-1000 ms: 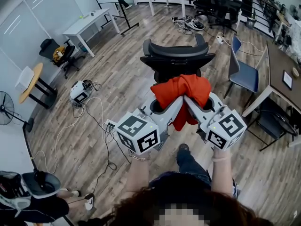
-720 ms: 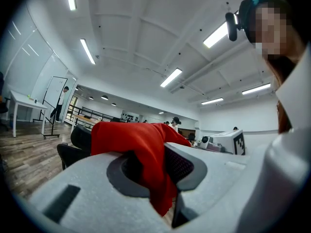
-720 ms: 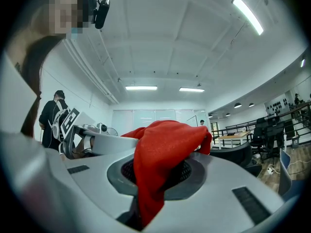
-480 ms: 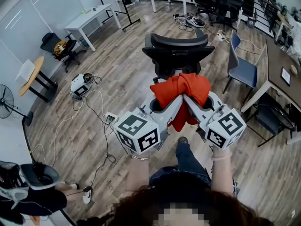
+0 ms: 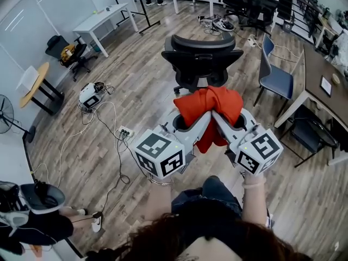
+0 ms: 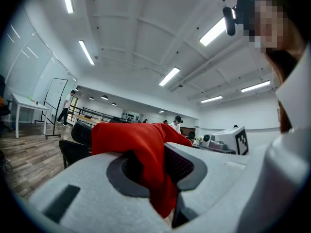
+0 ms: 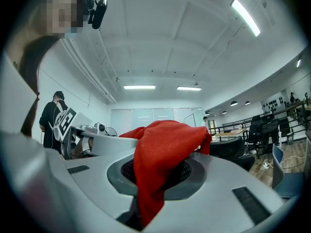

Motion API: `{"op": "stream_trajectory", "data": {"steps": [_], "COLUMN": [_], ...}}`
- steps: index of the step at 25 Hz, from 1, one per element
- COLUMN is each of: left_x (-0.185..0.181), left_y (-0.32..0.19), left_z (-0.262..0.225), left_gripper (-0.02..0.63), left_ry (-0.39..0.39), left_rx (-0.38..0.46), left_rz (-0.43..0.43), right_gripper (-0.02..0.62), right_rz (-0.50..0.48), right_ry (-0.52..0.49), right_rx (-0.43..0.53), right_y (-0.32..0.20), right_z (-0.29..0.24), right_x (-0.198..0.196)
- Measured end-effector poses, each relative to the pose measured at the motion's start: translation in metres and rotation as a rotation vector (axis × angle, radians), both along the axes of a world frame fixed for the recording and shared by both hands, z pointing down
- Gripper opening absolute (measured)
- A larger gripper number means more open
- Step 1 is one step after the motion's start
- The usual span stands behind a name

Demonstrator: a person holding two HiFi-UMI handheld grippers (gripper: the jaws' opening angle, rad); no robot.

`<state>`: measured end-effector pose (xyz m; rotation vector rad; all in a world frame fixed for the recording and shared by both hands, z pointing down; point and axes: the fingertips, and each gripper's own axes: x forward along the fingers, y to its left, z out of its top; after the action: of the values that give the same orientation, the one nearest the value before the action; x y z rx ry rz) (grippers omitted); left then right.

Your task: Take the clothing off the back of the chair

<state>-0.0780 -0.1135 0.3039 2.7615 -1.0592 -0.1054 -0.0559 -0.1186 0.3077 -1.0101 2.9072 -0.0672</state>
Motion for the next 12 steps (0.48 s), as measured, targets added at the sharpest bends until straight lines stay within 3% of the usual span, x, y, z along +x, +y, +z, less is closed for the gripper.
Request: {"op": "stream_trajectory", "data": {"steps": [12], "left_x": [0.041], "left_y": [0.016], "left_z": [-0.007], "left_gripper": [0.092], "left_ry": [0.0], "left_rx": [0.006], "left_rz": [-0.037], "right_gripper": [0.063], "right_rz": [-0.035], "right_ry": [0.01], "right_rx": [0.001], "right_y": [0.015], "right_z": [-0.008], "right_x": [0.041]}}
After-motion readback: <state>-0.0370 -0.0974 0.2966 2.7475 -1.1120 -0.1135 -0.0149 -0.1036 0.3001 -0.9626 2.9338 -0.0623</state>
